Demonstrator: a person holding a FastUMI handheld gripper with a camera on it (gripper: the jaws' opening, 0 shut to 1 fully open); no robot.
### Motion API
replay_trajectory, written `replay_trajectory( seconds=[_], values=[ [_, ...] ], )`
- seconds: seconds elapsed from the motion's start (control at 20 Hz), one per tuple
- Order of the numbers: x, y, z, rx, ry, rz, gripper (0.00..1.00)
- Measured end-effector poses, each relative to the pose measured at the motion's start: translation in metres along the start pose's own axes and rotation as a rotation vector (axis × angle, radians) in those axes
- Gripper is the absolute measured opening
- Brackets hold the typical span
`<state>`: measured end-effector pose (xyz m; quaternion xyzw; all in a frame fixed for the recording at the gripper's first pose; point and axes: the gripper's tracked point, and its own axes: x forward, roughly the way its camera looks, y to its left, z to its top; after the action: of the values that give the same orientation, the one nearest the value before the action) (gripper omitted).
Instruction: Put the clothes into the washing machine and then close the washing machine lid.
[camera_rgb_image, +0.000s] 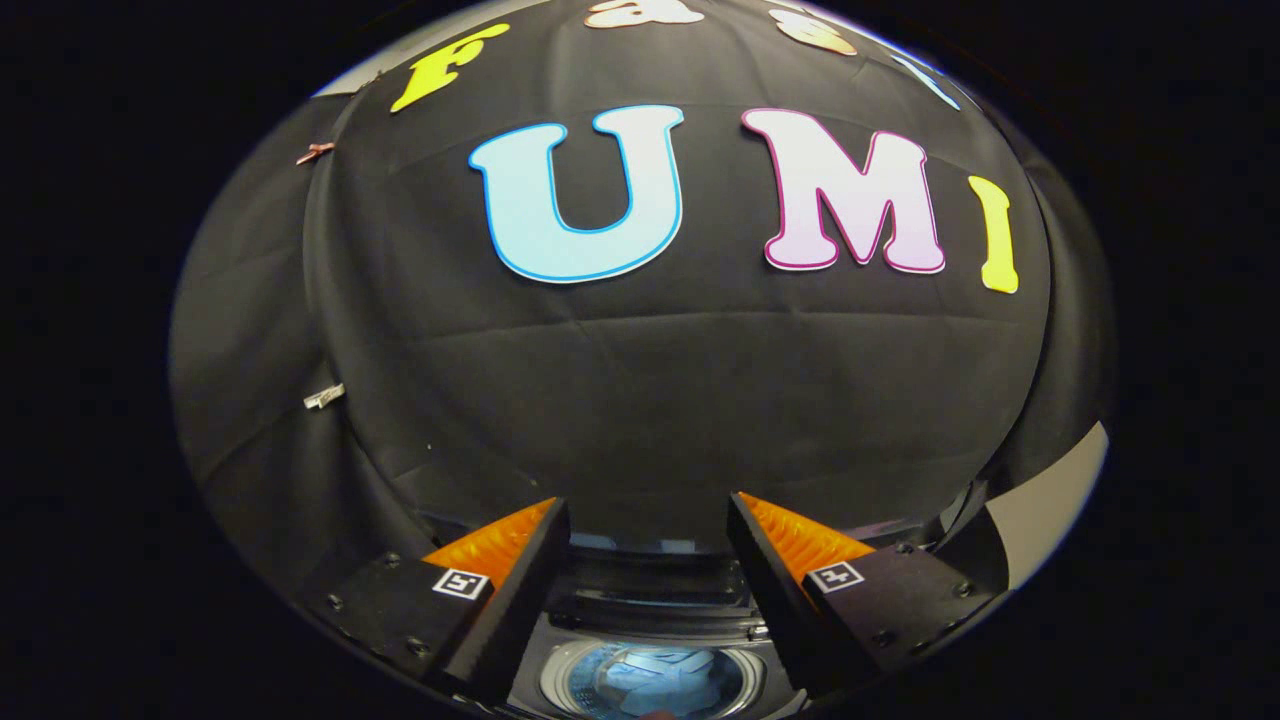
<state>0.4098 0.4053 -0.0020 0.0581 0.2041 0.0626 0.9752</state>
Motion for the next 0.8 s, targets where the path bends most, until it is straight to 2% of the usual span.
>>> replay_trajectory(
  seconds=[0.15,0.4,0.8],
  values=[
    [0.017,0.0,-0.018,-0.022,0.048,0.004,1.0],
    [0.015,-0.001,-0.022,-0.045,-0.013,-0.02,1.0],
    [-0.047,0.006,-0.051,-0.064,-0.096,0.031,1.0]
  ],
)
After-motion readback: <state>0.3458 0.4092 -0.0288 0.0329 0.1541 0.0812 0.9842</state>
